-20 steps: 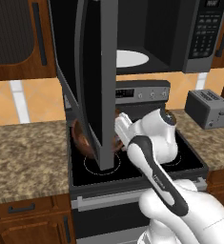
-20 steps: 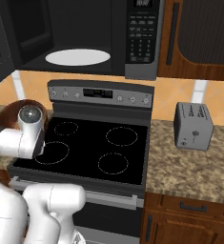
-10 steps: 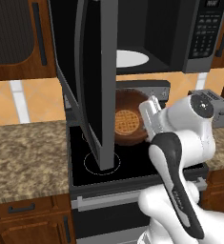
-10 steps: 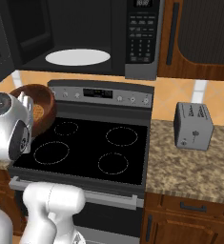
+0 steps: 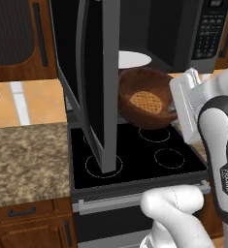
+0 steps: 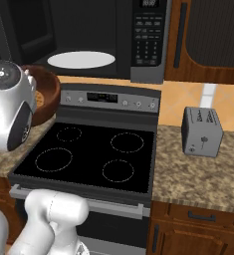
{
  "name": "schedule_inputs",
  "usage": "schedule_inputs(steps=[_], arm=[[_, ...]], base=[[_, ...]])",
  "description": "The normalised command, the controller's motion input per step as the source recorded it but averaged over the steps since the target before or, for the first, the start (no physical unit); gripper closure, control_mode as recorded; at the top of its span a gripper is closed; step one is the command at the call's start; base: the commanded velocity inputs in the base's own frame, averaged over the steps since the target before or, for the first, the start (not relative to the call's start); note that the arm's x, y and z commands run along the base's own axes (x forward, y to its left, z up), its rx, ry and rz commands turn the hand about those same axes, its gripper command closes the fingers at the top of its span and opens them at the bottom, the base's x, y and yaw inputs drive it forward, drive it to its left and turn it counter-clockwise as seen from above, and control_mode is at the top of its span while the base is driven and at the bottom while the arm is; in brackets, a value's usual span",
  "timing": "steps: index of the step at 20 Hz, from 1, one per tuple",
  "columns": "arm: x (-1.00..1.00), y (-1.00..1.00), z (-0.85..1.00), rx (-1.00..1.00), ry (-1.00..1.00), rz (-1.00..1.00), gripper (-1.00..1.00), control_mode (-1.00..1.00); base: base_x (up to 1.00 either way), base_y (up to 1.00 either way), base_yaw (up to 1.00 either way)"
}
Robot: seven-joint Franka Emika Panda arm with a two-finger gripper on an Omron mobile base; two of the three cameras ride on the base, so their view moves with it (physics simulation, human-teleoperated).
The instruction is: Open the microwave, place the bowl with waffle inside the microwave, then close the microwave door and turn it on.
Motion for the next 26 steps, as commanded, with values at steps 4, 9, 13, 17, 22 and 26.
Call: schedule_inputs(steps=[4,9,13,17,22,26], arm=[[-0.06,-0.11,0.54,0.06,-0.39,-0.1,1.0,-1.0],[0.66,-0.06,0.84,0.08,-0.19,-0.1,1.0,-1.0],[1.0,0.0,0.54,0.03,0.0,-0.04,1.0,-1.0],[0.9,0.0,0.43,0.0,0.02,-0.03,1.0,-1.0],[0.72,-0.03,-0.26,-0.08,0.08,0.0,1.0,-1.0],[0.66,0.0,-0.23,-0.05,0.01,0.0,1.0,-1.0]], base=[[0.0,0.0,0.0],[0.0,0.0,0.0],[0.0,0.0,0.0],[0.0,0.0,0.0],[0.0,0.0,0.0],[0.0,0.0,0.0]])
